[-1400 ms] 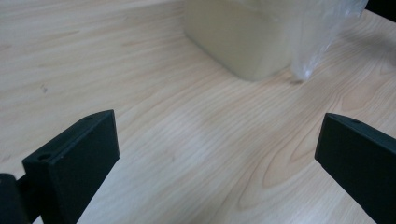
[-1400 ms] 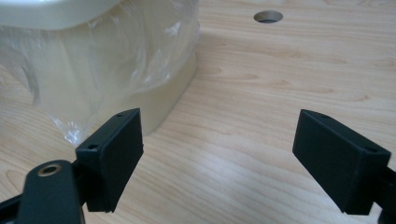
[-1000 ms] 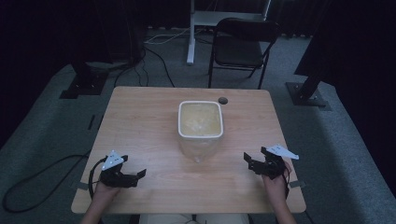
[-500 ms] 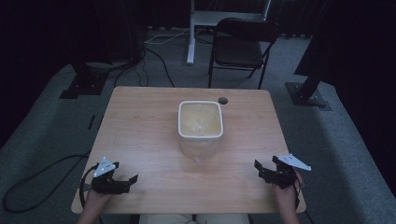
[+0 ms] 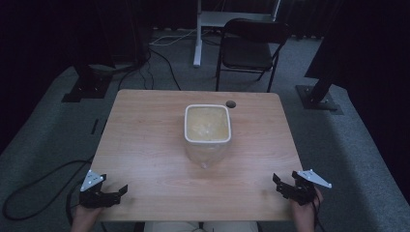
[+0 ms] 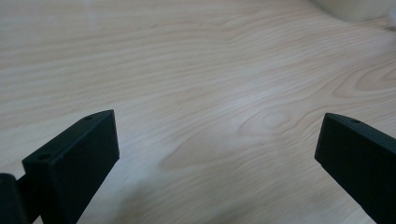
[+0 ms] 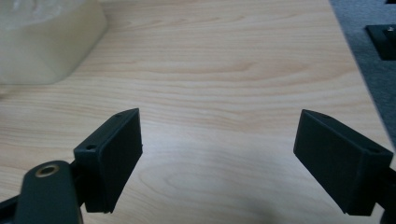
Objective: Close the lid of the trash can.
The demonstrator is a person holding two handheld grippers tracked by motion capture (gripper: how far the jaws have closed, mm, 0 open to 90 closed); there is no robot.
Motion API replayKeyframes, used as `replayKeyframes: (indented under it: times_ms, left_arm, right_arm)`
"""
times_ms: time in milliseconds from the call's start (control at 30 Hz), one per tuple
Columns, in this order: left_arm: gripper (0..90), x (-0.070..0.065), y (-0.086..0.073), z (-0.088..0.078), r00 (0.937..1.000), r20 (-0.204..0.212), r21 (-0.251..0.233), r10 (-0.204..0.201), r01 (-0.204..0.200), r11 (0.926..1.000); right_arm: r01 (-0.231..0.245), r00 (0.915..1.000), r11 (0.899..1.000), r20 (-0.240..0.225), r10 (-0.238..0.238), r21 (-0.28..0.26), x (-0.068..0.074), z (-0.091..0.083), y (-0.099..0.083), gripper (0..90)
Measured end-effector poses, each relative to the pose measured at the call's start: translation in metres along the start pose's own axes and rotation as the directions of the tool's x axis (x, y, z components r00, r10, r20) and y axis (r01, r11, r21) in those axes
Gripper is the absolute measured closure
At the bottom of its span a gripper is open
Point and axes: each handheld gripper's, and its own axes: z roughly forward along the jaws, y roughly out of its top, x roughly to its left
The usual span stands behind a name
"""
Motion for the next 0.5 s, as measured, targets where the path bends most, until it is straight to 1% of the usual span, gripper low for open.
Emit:
replayKeyframes:
  times_ms: [100, 167, 267, 367, 500]
  left_arm:
    - [0.5, 0.005, -0.006, -0.003, 0.9997, -0.019, 0.012, -0.012, 0.013, 0.9999]
    - [0.5, 0.008, -0.010, -0.004, 0.9992, -0.029, 0.012, -0.026, 0.026, 0.9996]
    - [0.5, 0.011, -0.013, -0.008, 0.9980, -0.045, -0.003, -0.044, 0.044, 0.9990]
    - [0.5, 0.013, -0.015, -0.012, 0.9965, -0.065, -0.010, -0.053, 0.052, 0.9986]
    - [0.5, 0.015, -0.018, -0.016, 0.9947, -0.080, -0.021, -0.065, 0.063, 0.9978]
  right_arm:
    - [-0.005, 1.0000, 1.000, 0.005, 0.005, 0.000, -0.005, -0.005, -0.004, 14.9]
    - [-0.009, 0.9999, 1.000, 0.013, 0.009, 0.005, -0.009, -0.007, -0.007, 14.9]
    - [0.005, 0.9997, 1.000, 0.026, -0.005, 0.003, -0.011, -0.011, -0.012, 14.9]
    - [0.014, 0.9994, 1.000, 0.033, -0.015, 0.006, -0.012, -0.013, -0.016, 14.9]
    - [-0.002, 0.9992, 1.000, 0.041, 0.001, 0.022, -0.018, -0.016, -0.022, 14.9]
